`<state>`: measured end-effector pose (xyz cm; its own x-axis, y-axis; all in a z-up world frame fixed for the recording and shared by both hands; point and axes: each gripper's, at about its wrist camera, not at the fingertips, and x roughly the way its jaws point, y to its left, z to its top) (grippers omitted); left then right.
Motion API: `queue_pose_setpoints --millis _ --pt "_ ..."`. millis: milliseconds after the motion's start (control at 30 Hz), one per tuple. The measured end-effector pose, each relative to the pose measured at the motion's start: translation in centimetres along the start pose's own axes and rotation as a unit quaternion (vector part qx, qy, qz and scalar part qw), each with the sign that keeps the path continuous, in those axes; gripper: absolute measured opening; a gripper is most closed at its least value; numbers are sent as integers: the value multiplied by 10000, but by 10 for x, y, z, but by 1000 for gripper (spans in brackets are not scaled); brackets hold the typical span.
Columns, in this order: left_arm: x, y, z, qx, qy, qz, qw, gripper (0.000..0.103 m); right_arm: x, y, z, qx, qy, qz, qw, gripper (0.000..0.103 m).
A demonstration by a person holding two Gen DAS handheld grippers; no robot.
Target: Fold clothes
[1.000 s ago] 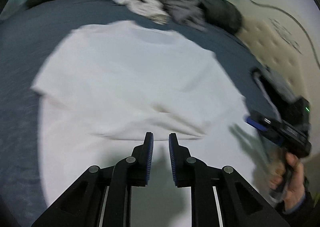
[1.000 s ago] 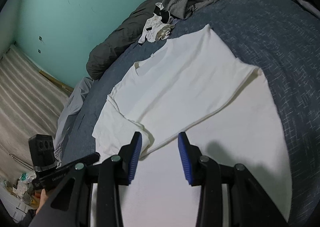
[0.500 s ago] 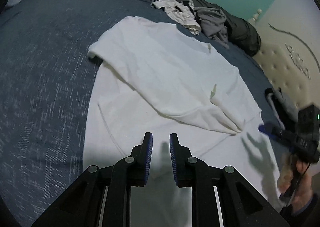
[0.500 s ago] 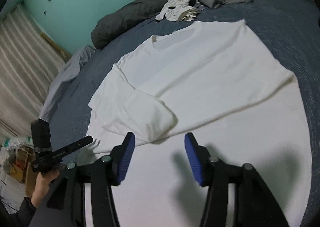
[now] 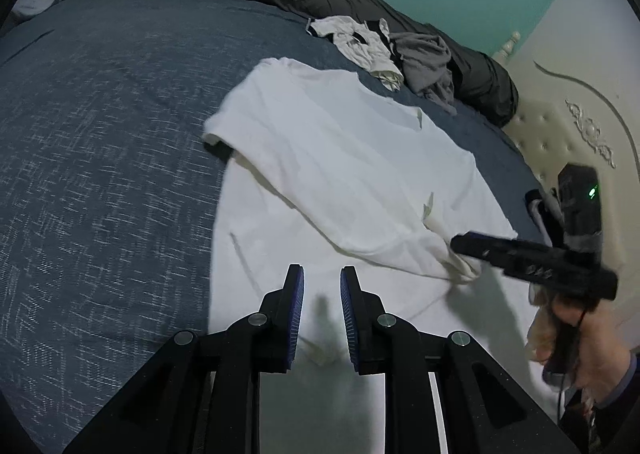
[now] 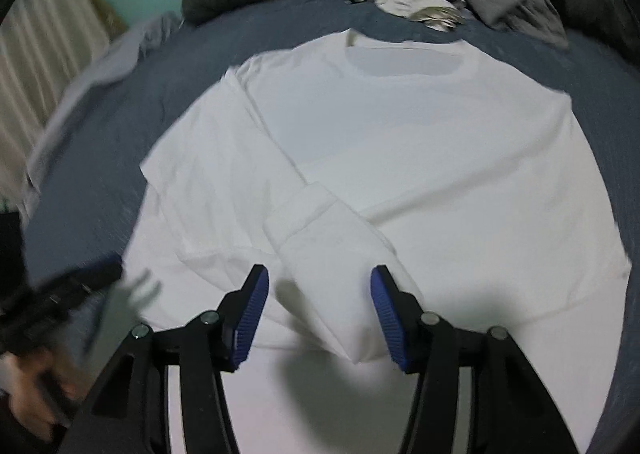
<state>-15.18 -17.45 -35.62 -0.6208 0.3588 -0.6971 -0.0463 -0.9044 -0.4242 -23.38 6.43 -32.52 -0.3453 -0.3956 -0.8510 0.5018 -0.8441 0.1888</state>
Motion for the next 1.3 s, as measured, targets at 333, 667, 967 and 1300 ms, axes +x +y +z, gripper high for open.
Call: queue_pose_setpoints --millis 333,667,967,1300 --pt "-10 22 6 -313 -94 -49 9995 21 -41 -4 -22 -37 -456 -122 9989 2" --pt "-12 28 9 -406 -130 -48 9991 22 -86 -47 -83 426 -385 -273 9980 2" --pt "-11 29 8 -395 -125 -65 9991 22 -107 -66 -94 750 -349 -145 9965 6" --pt "-11 31 8 -387 -88 -63 9992 22 -44 -84 -46 890 322 -377 9948 58"
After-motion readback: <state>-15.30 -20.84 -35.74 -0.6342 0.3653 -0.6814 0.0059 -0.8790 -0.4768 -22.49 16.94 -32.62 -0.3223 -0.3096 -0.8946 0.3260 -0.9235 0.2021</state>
